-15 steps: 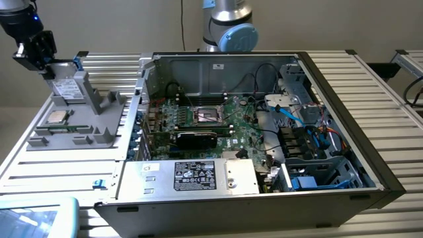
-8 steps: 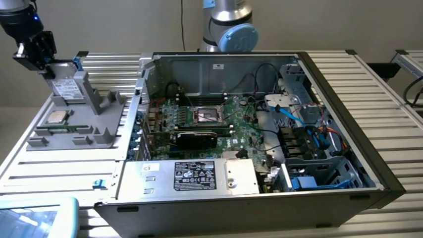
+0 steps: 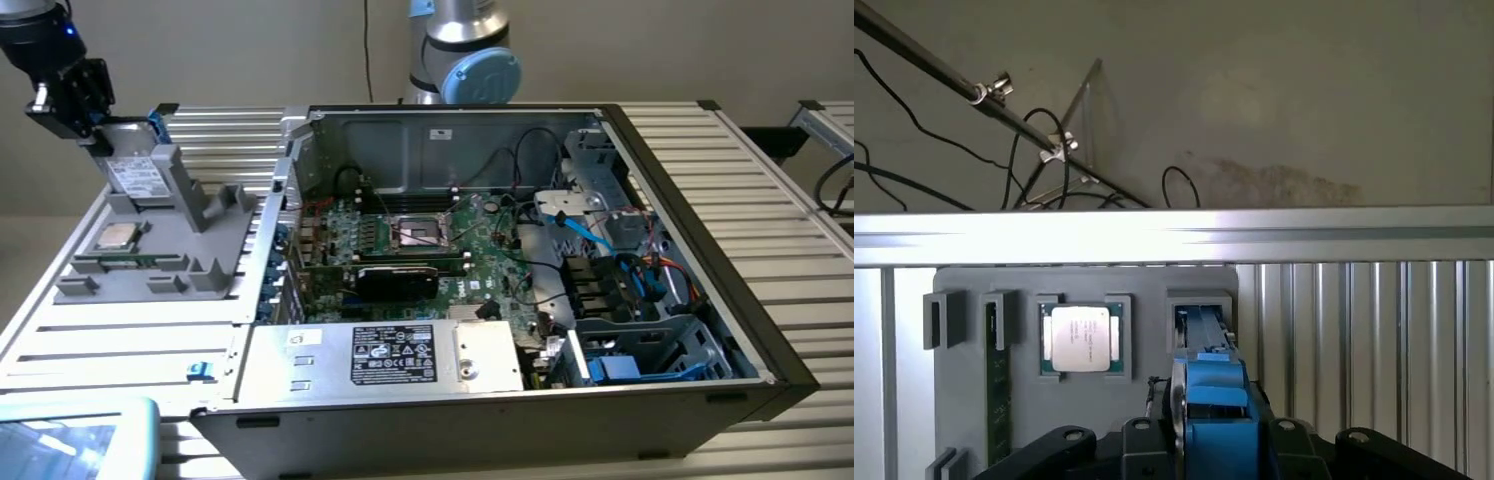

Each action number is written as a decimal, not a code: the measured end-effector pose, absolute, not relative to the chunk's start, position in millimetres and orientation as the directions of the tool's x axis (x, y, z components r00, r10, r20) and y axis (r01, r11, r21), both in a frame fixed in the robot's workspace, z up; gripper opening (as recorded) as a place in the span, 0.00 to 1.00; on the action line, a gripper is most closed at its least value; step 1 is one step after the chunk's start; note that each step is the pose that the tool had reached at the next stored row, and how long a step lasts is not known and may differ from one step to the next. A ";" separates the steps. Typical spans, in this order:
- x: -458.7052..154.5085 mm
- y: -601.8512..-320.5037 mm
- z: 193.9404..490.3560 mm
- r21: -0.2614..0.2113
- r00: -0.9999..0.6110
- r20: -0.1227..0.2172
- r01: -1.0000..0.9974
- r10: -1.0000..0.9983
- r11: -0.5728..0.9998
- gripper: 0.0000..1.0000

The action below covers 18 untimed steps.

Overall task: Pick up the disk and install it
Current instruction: 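Pick up the disk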

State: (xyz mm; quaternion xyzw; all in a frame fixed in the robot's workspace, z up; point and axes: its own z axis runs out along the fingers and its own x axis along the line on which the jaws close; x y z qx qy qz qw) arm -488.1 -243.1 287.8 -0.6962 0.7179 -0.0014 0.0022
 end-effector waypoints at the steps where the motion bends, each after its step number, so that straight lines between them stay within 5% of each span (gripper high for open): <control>1: -488.1 -243.0 288.0 -0.007 -0.031 -0.001 -1.000 -1.000 0.031 0.37; 18: -488.1 -243.3 305.6 0.004 -0.031 -0.012 -1.000 -0.999 0.031 0.37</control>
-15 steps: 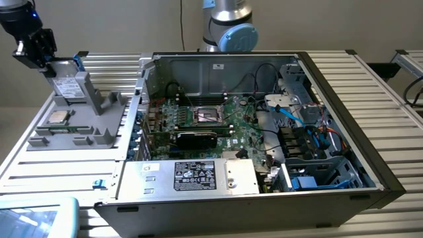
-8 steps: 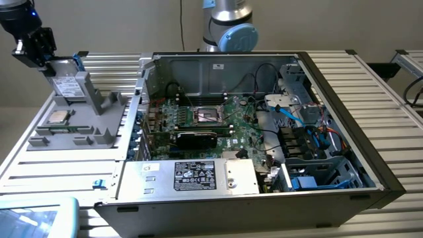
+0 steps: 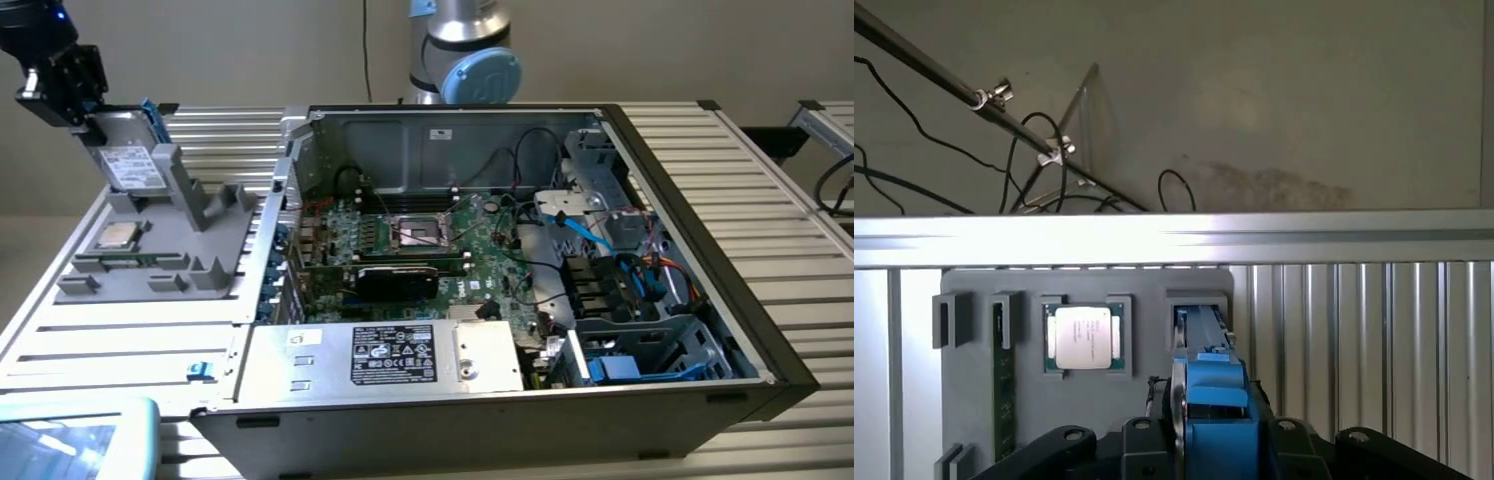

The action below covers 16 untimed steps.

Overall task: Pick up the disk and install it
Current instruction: 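Pick up the disk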

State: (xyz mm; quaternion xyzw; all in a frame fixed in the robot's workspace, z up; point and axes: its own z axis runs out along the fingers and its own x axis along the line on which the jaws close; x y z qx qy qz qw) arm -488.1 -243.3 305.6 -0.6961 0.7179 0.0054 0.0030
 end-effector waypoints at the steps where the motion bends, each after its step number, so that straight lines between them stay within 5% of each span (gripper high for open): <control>1: -488.1 -243.3 310.1 0.004 -0.031 -0.012 -1.000 -0.999 0.031 0.37; 16: -479.8 -243.3 378.3 0.004 -0.031 -0.012 -1.000 -0.999 0.031 0.37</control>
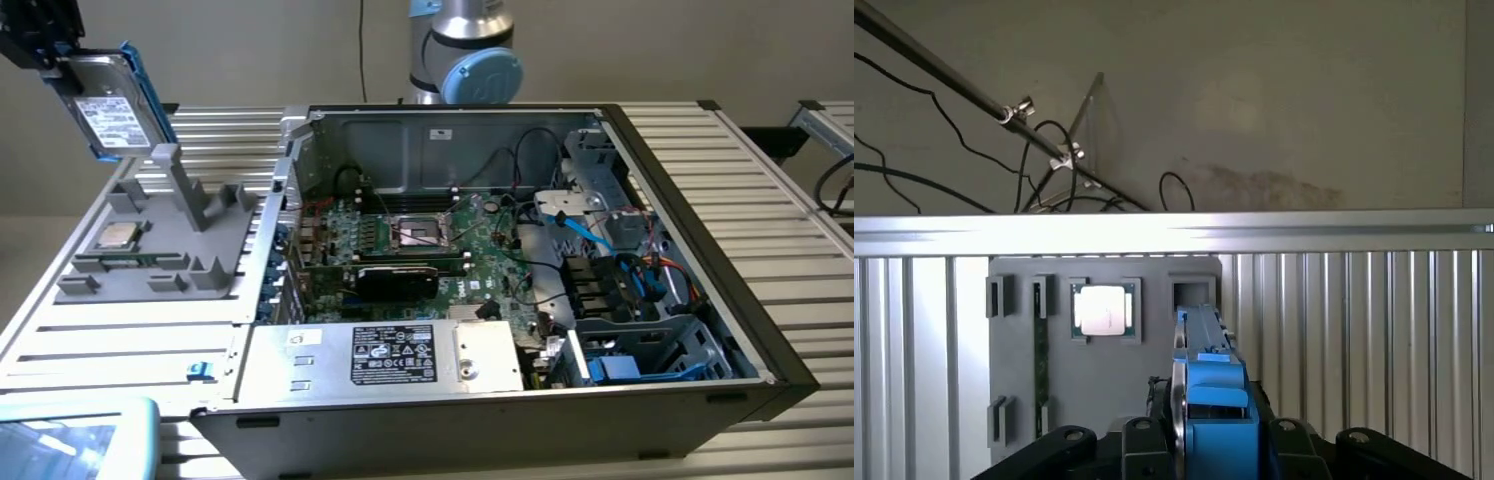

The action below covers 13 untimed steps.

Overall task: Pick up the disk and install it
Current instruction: 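Pick up the disk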

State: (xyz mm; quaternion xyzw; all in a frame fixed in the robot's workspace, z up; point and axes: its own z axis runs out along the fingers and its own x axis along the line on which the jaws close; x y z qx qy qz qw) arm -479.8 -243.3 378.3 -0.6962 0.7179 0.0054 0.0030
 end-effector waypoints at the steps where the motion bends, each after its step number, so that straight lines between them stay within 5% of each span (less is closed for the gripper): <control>1: -477.9 -243.3 382.9 0.004 -0.031 -0.012 -1.000 -0.999 0.031 0.37; 13: -447.9 -246.4 425.6 0.004 -0.031 -0.012 -1.000 -0.999 0.030 0.37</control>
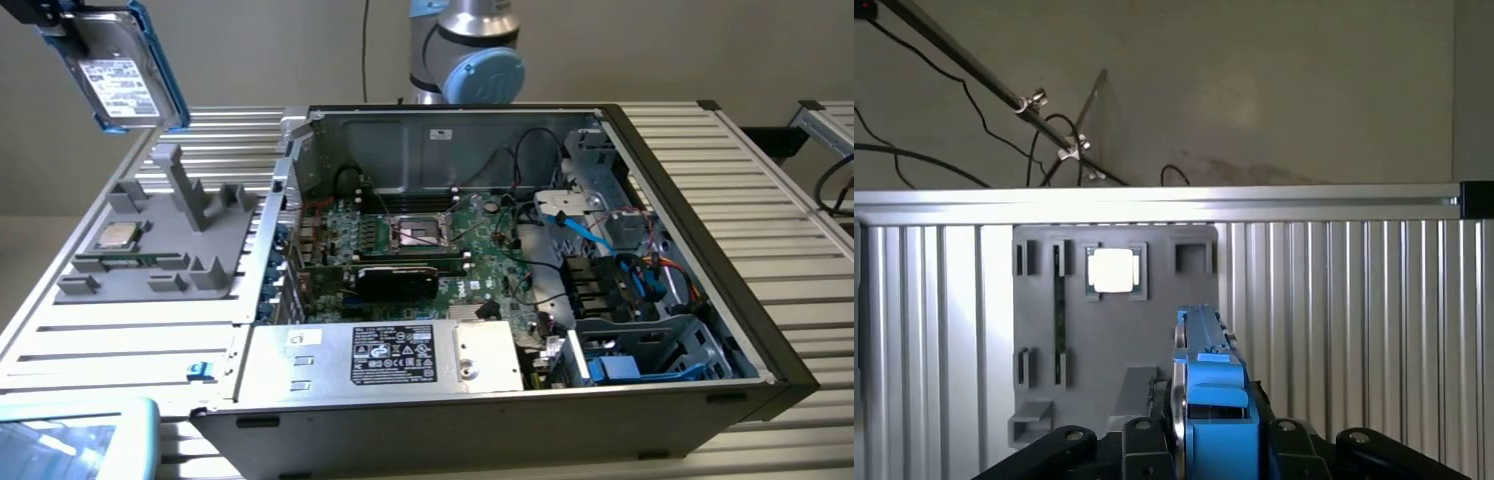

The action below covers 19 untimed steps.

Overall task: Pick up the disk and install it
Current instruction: 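Pick up the disk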

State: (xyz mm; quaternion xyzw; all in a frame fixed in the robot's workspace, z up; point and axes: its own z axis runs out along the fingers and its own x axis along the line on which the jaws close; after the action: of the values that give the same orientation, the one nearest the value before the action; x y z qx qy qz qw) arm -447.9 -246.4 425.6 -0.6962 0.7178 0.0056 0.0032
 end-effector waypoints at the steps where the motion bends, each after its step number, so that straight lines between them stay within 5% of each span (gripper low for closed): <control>1: -445.4 -247.0 428.3 0.004 -0.031 -0.013 -1.000 -0.999 0.031 0.37; 19: -397.1 -275.8 479.0 0.005 -0.031 -0.013 -1.000 -0.999 0.030 0.37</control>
State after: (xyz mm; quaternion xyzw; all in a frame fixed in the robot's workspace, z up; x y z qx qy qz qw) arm -397.1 -275.8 479.0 -0.6962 0.7178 0.0063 0.0032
